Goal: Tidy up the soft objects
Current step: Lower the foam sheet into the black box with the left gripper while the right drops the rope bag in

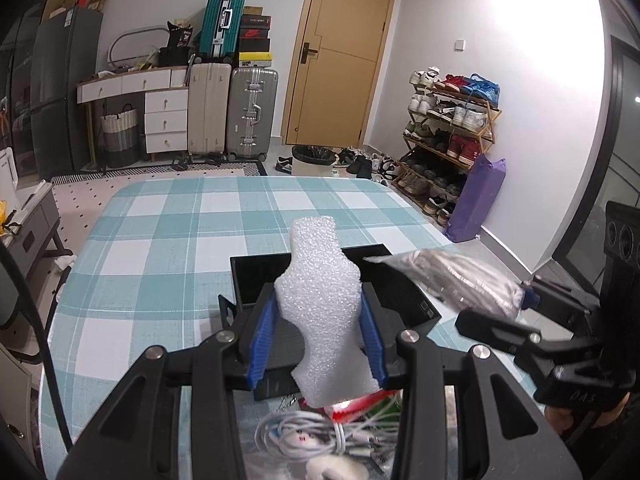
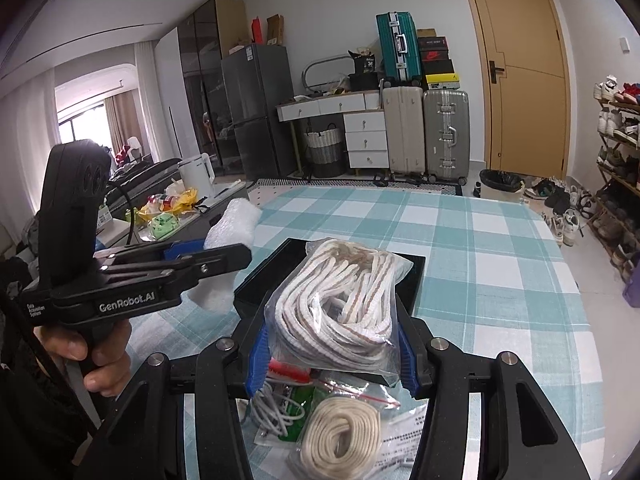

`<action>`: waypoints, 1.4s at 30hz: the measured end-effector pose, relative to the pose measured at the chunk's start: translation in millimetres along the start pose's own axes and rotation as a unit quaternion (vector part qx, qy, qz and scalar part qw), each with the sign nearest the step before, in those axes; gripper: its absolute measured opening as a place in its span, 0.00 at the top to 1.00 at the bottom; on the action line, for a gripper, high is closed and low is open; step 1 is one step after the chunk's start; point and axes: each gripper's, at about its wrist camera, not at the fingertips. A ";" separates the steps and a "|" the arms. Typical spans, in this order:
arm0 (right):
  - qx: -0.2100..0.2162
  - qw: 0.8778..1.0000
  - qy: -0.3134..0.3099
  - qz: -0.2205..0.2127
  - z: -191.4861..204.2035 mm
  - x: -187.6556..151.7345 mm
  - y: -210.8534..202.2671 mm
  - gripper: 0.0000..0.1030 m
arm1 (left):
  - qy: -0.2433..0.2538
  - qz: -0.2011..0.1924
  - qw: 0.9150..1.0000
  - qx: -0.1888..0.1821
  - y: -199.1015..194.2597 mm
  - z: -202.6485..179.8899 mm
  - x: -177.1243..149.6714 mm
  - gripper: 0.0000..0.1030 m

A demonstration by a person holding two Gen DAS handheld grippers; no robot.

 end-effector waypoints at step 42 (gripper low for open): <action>-0.016 0.997 -0.030 0.073 -26.5 18.7 93.1 0.48 | -0.008 0.074 0.997 0.015 82.0 17.7 12.5 0.61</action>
Point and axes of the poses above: each gripper's, at about its wrist camera, not at the fingertips, and y roughly the way its jaws point, z to its left, x to its top, and after that the axes turned 8 degrees about z, right-handed
